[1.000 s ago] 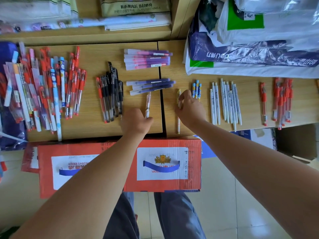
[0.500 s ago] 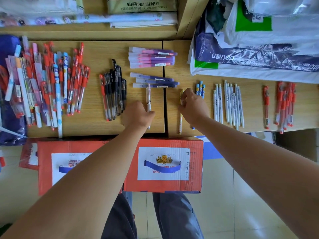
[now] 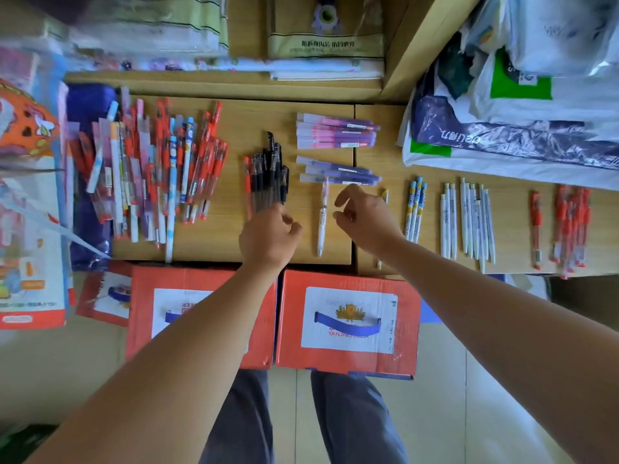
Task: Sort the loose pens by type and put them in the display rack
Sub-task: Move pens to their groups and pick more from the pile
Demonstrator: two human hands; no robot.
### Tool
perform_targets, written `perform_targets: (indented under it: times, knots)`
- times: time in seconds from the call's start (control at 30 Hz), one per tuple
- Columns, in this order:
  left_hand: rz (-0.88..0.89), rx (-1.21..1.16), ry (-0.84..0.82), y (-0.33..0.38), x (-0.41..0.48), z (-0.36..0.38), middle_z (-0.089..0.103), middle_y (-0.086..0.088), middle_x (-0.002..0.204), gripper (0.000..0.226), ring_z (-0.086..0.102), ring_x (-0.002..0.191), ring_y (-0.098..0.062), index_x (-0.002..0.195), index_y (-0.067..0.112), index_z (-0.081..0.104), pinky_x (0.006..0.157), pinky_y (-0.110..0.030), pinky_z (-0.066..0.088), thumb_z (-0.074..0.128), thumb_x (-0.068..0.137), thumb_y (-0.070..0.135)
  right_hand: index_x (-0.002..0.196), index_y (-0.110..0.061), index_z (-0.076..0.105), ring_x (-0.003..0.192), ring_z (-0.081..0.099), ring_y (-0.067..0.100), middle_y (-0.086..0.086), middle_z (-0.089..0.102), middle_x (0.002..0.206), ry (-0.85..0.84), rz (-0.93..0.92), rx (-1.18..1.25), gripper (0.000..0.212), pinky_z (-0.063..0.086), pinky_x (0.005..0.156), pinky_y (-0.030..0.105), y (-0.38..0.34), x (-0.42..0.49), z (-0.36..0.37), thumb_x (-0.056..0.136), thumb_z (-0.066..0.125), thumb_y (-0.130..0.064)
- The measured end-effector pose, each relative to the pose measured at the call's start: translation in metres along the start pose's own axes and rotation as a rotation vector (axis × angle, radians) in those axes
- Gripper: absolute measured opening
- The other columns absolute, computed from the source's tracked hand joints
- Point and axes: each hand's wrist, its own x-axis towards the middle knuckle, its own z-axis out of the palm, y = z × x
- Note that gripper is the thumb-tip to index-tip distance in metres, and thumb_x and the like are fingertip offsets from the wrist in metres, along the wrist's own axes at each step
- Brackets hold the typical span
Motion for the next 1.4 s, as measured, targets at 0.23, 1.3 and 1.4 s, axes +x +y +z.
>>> perform_targets:
  times: [0.23,1.3,1.4]
  knots:
    - [0.064,0.044,0.116,-0.084,0.017,-0.057,0.057,-0.006,0.107,0.018,0.058,0.091,-0.024,0.107,0.015,0.058,0.069,-0.037,0.049,0.056,0.089,0.018,0.107,-0.011,0.059,0.071,0.056,0.016,0.003,0.066,0.088,-0.015,-0.087,0.087,0.017,0.042,0.059,0.024,-0.093,0.018,0.057,0.09,0.056,-0.013]
    - [0.145,0.09,0.062,-0.186,0.065,-0.108,0.061,0.006,0.078,0.015,0.059,0.07,-0.015,0.094,0.02,0.051,0.06,-0.031,0.048,0.064,0.088,0.024,0.116,-0.021,0.054,0.111,0.05,0.02,0.005,0.039,0.126,-0.01,-0.15,-0.37,0.028,0.057,0.078,0.033,-0.178,0.075,0.145,0.089,0.061,-0.02]
    - [0.146,0.087,0.066,-0.187,0.067,-0.108,0.061,0.006,0.077,0.013,0.06,0.07,-0.015,0.091,0.02,0.051,0.061,-0.033,0.051,0.064,0.087,0.021,0.121,-0.02,0.053,0.108,0.052,0.019,0.005,0.042,0.126,0.001,-0.173,-0.368,0.032,0.057,0.076,0.033,-0.174,0.072,0.142,0.09,0.06,-0.018]
